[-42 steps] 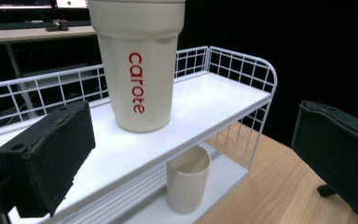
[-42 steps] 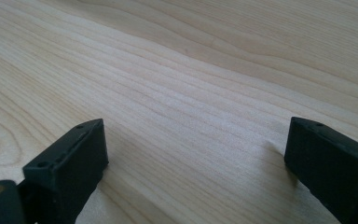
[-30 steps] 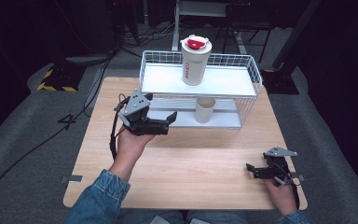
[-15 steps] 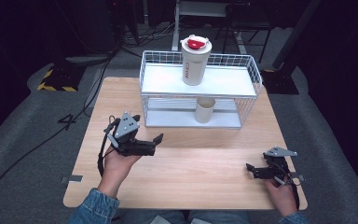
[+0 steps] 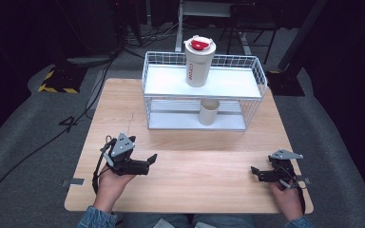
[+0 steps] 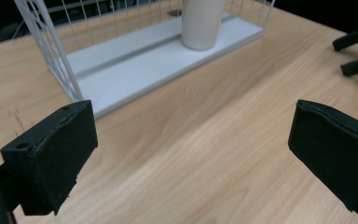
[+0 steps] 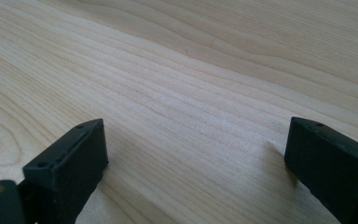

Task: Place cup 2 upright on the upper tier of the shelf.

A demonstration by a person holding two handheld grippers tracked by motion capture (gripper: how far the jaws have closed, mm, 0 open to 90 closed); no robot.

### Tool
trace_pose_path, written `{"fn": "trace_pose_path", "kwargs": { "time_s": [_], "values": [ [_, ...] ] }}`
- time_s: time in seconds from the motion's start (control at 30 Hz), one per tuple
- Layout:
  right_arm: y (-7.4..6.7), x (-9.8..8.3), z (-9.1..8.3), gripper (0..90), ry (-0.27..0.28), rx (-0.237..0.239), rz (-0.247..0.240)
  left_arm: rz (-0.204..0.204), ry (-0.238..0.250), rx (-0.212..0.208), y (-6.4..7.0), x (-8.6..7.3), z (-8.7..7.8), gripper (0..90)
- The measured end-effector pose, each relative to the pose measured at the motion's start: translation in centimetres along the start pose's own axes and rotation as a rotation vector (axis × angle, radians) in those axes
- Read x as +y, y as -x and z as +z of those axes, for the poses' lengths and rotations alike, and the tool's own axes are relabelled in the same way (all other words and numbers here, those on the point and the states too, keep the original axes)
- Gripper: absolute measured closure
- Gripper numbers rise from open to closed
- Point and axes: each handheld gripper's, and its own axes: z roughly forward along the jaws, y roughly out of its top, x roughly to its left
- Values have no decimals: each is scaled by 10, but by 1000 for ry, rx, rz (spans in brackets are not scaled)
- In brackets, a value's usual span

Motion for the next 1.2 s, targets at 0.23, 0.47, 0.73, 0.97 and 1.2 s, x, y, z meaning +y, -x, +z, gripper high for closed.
{"fn": "trace_pose_path", "kwargs": {
  "time_s": [0.23,0.47,0.73,0.97,1.2],
  "values": [
    [0,0,0,60,0,0,0,-49,-50,3,-5,-25,8,22],
    [0,0,0,60,0,0,0,-76,-165,16,-16,-41,16,68],
    [0,0,0,60,0,0,0,-110,-288,84,-26,-64,29,82],
    [0,0,0,60,0,0,0,-71,-323,121,-25,-75,34,89],
    [-2,0,-1,57,-2,-15,12,-68,-302,123,-26,-78,35,55]
  ]
}}
